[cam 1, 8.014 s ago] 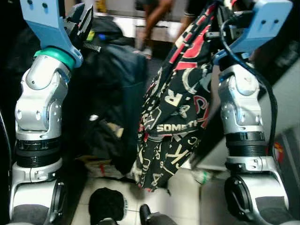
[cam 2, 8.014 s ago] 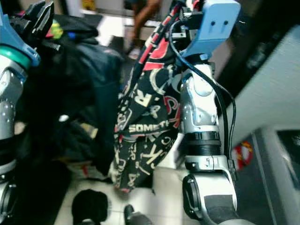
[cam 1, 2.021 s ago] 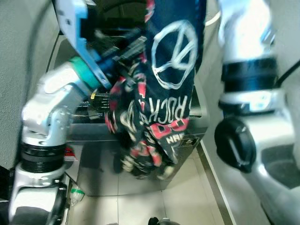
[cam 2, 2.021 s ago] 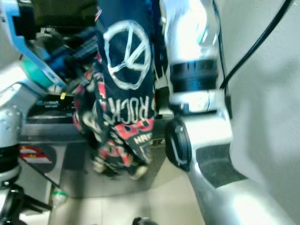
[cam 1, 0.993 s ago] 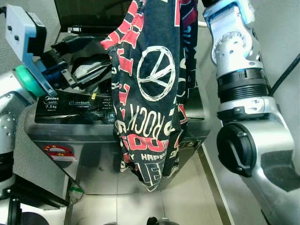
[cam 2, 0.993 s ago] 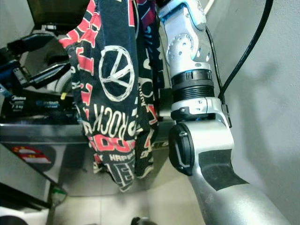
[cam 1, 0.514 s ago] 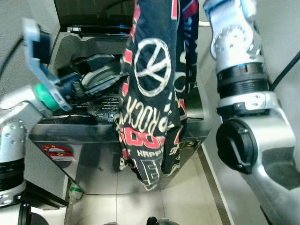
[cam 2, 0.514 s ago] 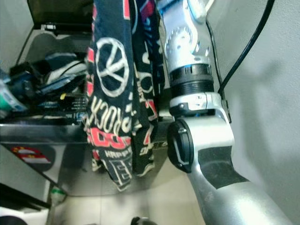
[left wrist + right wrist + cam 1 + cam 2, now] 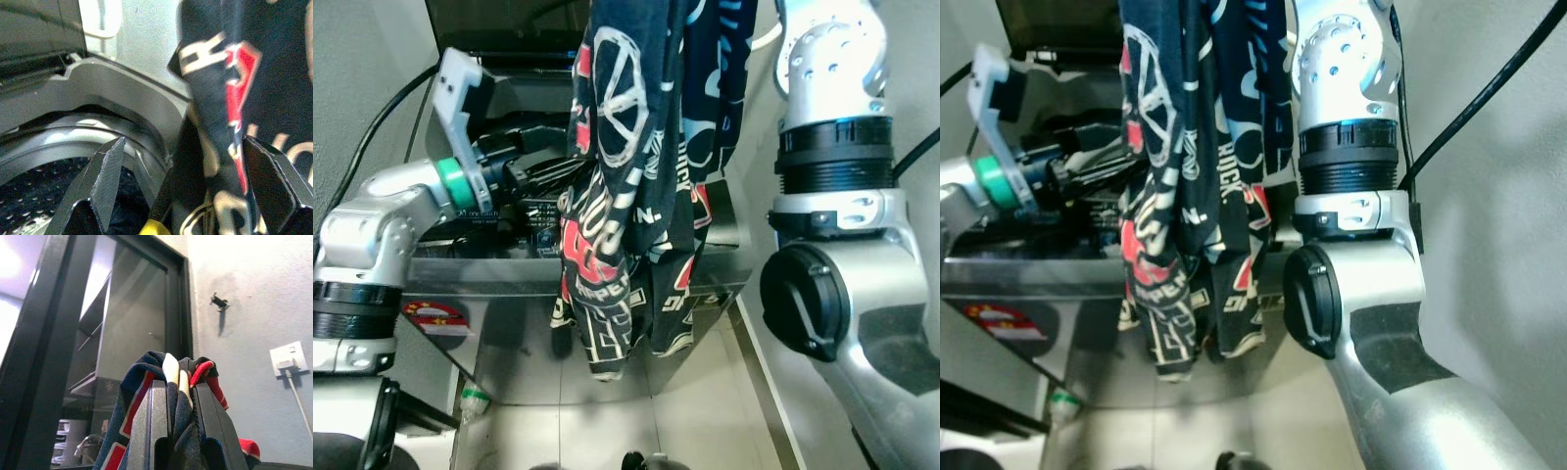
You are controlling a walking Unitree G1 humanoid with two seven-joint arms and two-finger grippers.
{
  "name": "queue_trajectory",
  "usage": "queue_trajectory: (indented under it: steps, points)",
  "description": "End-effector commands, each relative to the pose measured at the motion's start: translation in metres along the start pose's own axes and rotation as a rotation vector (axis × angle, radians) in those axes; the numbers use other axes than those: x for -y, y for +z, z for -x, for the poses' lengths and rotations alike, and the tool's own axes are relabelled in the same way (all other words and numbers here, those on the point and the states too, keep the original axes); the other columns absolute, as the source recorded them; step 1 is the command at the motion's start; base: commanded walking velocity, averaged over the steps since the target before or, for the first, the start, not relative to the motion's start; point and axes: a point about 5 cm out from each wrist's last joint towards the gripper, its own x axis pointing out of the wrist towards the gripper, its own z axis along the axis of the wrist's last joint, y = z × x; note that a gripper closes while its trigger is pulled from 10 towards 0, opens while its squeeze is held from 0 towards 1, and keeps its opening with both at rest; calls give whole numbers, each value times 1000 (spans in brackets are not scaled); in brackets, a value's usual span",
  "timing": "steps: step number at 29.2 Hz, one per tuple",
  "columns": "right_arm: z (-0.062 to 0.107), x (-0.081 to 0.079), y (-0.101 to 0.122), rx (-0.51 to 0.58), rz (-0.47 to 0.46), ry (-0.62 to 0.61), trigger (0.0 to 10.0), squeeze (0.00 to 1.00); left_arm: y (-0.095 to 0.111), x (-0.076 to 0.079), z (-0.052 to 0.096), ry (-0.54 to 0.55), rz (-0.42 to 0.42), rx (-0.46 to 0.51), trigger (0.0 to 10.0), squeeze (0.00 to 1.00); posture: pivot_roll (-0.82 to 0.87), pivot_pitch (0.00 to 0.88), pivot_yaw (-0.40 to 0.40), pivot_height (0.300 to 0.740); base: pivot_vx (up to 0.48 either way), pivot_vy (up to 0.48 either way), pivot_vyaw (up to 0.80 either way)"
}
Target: Clothes washing
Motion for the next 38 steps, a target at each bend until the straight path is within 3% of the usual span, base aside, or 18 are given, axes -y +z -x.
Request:
queue_trajectory:
  steps: [1, 5, 9, 17, 27, 28, 29, 30, 31, 33, 34, 36, 38]
  points:
    - [-7, -6, 11, 49, 1, 31, 10000, 0, -1, -3, -4, 22, -8, -7, 0, 0, 142, 67, 16, 740, 0, 0, 0]
    - [-3, -3, 9, 37, 2, 11, 10000, 0, 3, -7, -8, 45, -15, 30, 0, 0, 137, 69, 19, 740, 0, 0, 0]
    - [3, 1, 4, 11, -2, -16, 10000, 0, 11, -1, -6, -9, -22, 90, 0, 0, 141, 73, 17, 740, 0, 0, 0]
    - [6, 4, 2, -1, -6, -38, 10000, 0, 14, 3, -7, -66, -51, 121, 0, 0, 144, 73, 17, 740, 0, 0, 0]
    - [8, 5, 4, -3, 1, -46, 10000, 0, 14, 0, -6, -47, -70, 134, 0, 0, 142, 72, 19, 740, 0, 0, 0]
    - [10, 6, 3, -6, 6, -52, 10000, 0, 16, 0, -4, -32, -101, 138, 0, 0, 144, 71, 19, 740, 0, 0, 0]
    - [11, 7, 3, -9, 9, -56, 10000, 0, 17, -2, -3, -5, -122, 129, 3137, 0, 144, 71, 19, 740, 0, 0, 0]
    - [11, 7, 3, -9, 9, -56, 10000, 0, 17, -2, -3, -5, -122, 129, 3137, 0, 144, 71, 19, 740, 0, 0, 0]
    - [12, 7, 2, -13, 13, -60, 10000, 0, 18, -5, -2, 26, -152, 127, 10000, 0, 144, 71, 19, 740, 0, 0, 0]
    - [13, 8, 2, -17, 17, -64, 10000, 0, 19, -7, -1, 58, -182, 128, 10000, 0, 144, 71, 19, 740, 0, 0, 0]
    - [17, 10, -2, -44, 52, -76, 10000, 0, 27, -15, 2, 146, -239, 157, 10000, 0, 145, 67, 20, 740, 0, 0, 0]
    - [20, 11, -5, -63, 78, -83, 10000, 0, 34, -20, 6, 209, -277, 180, 10000, 0, 145, 67, 20, 740, 0, 0, 0]
    - [34, 22, -12, -121, 164, -143, 10000, 0, 68, -44, 27, 541, -411, 279, 10000, 0, 146, 64, 21, 740, 0, 0, 0]
